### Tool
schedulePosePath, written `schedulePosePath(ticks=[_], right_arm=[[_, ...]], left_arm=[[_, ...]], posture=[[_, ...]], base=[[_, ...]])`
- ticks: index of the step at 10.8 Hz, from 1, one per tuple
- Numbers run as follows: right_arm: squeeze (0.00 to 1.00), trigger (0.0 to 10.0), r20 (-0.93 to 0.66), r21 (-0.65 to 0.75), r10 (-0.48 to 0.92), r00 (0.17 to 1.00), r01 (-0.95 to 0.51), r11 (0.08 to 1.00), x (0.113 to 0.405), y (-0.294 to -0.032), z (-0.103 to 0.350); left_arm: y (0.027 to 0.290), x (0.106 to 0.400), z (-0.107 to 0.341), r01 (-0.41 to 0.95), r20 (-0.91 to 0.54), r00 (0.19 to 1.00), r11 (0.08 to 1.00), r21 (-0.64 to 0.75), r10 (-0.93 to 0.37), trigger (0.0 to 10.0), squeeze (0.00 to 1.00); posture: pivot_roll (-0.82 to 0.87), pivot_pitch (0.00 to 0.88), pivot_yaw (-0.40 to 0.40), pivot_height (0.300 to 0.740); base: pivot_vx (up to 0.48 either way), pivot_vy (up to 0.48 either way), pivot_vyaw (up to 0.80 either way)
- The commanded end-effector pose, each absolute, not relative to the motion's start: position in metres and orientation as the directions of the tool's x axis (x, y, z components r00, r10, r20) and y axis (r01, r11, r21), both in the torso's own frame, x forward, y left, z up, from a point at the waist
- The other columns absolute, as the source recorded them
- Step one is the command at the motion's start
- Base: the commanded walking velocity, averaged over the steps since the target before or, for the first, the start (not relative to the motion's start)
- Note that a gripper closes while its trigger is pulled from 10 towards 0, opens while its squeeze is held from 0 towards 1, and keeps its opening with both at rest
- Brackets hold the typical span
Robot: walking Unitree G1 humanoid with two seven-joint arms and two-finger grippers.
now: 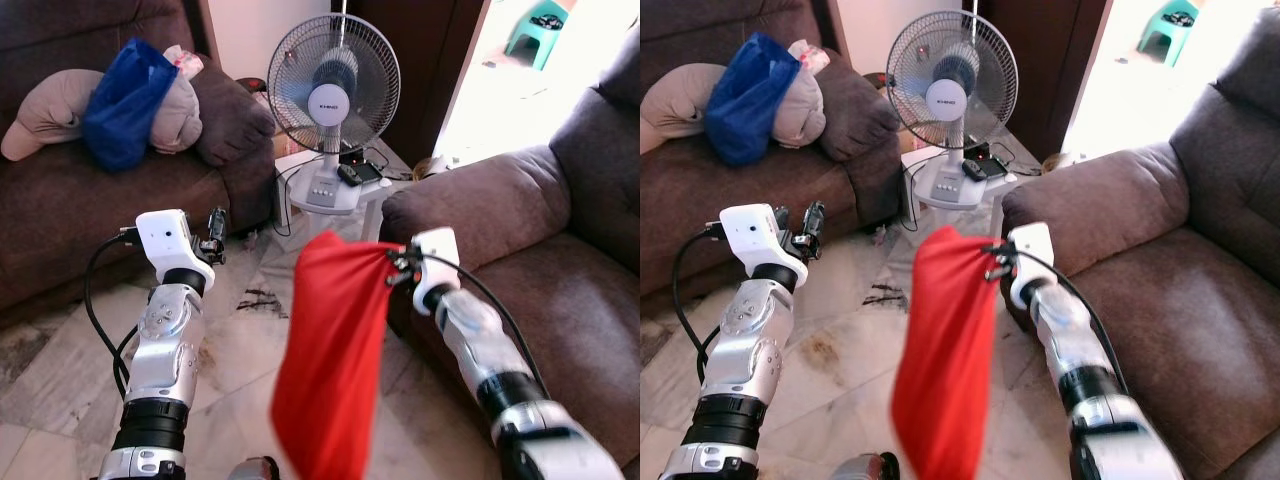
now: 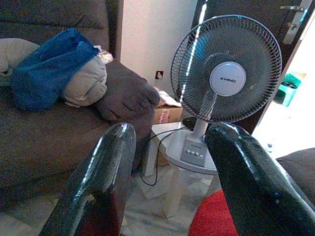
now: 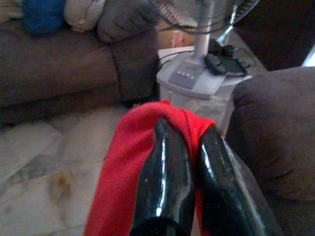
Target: Move the pillow to the sofa from floor
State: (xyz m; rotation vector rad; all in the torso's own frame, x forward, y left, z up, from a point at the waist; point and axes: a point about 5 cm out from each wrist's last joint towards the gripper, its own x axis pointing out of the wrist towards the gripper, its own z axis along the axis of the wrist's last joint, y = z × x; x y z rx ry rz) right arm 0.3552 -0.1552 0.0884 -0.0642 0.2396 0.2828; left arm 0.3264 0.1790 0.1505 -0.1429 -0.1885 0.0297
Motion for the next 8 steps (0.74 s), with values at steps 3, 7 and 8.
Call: schedulePosePath(ticks=[3, 7, 8], right_arm=[[0.0, 10.0, -0.149, -0.273, 0.175, 0.973, -0.21, 0.939, 0.378, -0.159, 0.129], [0.0, 10.0, -0.044, -0.353, -0.1, 0.994, 0.078, 0.933, 0.385, -0.195, 0.148], [0.0, 10.0, -0.041, -0.342, -0.118, 0.992, 0.097, 0.935, 0.384, -0.199, 0.148]], left_arm=[[0.184, 0.328, 0.152, -0.046, 0.188, 0.98, 0.99, -0.13, 0.07, 10.0, 0.0], [0.187, 0.328, 0.152, -0.074, 0.183, 0.978, 0.989, -0.127, 0.097, 10.0, 0.0], [0.187, 0.328, 0.152, -0.074, 0.182, 0.979, 0.989, -0.127, 0.097, 10.0, 0.0]], posture=[[0.1, 0.015, -0.035, 0.74], [0.1, 0.019, -0.035, 0.74], [0.1, 0.02, -0.035, 0.74]], base=[[0.0, 0.0, 0.0], [0.0, 0.0, 0.0], [0.0, 0.0, 0.0]])
